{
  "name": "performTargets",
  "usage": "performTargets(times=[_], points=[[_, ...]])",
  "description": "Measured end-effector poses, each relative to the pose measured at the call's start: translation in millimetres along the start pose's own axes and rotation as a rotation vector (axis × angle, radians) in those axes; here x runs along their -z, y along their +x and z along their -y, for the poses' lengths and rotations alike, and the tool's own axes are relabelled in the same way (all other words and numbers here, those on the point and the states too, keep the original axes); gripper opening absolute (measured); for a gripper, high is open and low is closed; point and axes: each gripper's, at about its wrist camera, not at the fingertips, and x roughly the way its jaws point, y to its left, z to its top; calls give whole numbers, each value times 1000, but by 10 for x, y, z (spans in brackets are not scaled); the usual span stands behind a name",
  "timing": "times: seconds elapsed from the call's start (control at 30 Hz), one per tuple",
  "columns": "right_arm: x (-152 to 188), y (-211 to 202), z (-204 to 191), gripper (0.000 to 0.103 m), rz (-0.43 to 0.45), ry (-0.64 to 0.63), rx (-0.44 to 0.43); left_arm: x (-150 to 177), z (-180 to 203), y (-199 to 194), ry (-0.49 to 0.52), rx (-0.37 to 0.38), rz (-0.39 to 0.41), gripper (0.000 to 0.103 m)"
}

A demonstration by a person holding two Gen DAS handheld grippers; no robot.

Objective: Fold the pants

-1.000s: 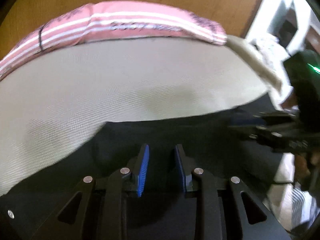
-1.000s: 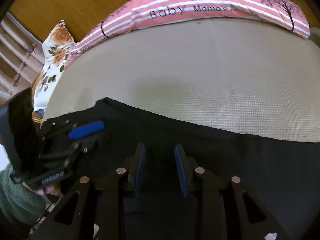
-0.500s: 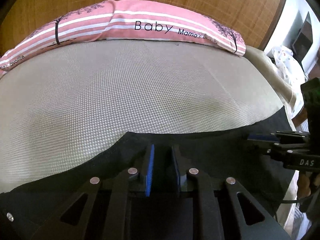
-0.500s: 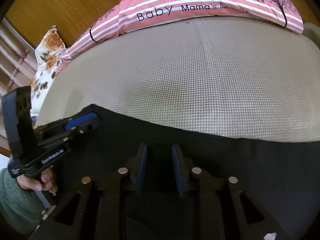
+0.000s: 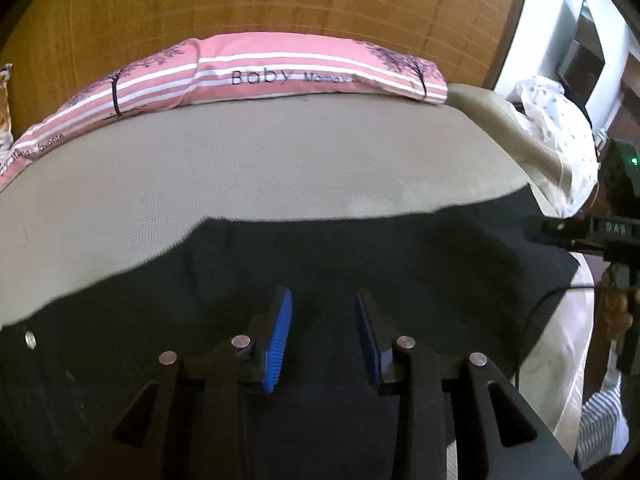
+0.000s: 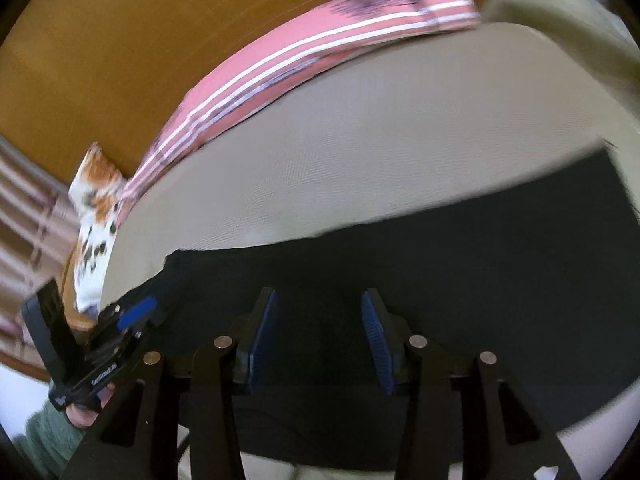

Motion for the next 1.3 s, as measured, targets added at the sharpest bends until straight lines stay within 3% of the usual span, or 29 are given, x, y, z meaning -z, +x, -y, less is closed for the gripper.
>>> performTargets(times=[0.27, 0.47, 0.9, 1.1, 1.3], points=[[401, -786, 995, 42, 101, 205, 110, 220, 362, 56, -4, 36, -49, 35], [650, -972, 1479, 42, 121, 297, 182, 285, 642, 118, 36, 40, -66, 36], [733, -909, 2035, 42, 179, 407, 166, 343, 1058, 297, 123, 55, -100, 36], [631, -853, 2270, 37, 257, 472, 55, 348, 1319, 400, 188, 73, -102, 36], [637, -808, 2265, 30, 290, 456, 28, 416, 1460, 513, 238, 72, -118, 36]])
